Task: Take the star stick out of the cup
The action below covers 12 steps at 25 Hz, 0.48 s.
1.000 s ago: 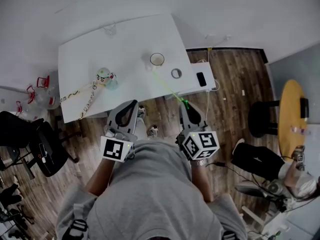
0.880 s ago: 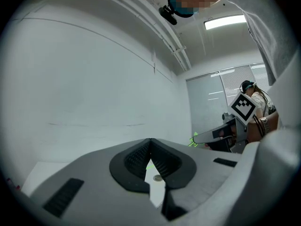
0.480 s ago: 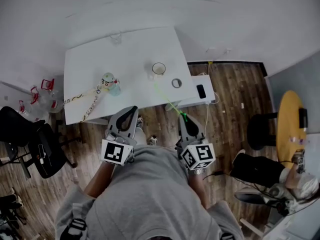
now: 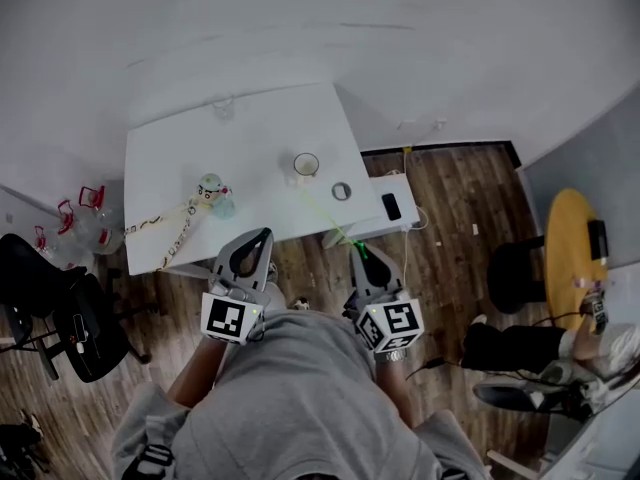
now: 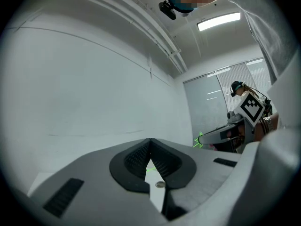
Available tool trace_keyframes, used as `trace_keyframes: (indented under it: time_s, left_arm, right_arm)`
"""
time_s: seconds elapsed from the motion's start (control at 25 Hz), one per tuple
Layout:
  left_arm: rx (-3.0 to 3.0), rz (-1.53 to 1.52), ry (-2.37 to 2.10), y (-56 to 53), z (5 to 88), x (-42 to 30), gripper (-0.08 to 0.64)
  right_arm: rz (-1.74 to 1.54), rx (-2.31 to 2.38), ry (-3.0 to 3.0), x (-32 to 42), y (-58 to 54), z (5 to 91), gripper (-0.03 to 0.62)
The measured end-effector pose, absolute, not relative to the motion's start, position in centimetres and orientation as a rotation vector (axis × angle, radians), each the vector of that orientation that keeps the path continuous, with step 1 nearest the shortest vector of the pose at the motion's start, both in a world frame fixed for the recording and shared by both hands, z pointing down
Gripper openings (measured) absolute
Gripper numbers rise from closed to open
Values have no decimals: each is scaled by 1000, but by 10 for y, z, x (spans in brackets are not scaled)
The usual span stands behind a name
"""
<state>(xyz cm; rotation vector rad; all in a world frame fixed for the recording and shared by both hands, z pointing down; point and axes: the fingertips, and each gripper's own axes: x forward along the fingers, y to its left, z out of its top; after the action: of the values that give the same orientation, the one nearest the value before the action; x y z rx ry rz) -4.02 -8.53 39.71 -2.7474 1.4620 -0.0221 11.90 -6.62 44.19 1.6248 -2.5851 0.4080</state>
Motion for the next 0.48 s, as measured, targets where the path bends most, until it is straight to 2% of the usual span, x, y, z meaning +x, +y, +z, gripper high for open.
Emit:
trace_keyframes:
  time_s: [0.48]
  left_arm:
    - [-2676, 11, 1442, -103, 340, -45, 35]
  right_arm:
    - [246, 1651, -2660, 125, -79, 372, 46]
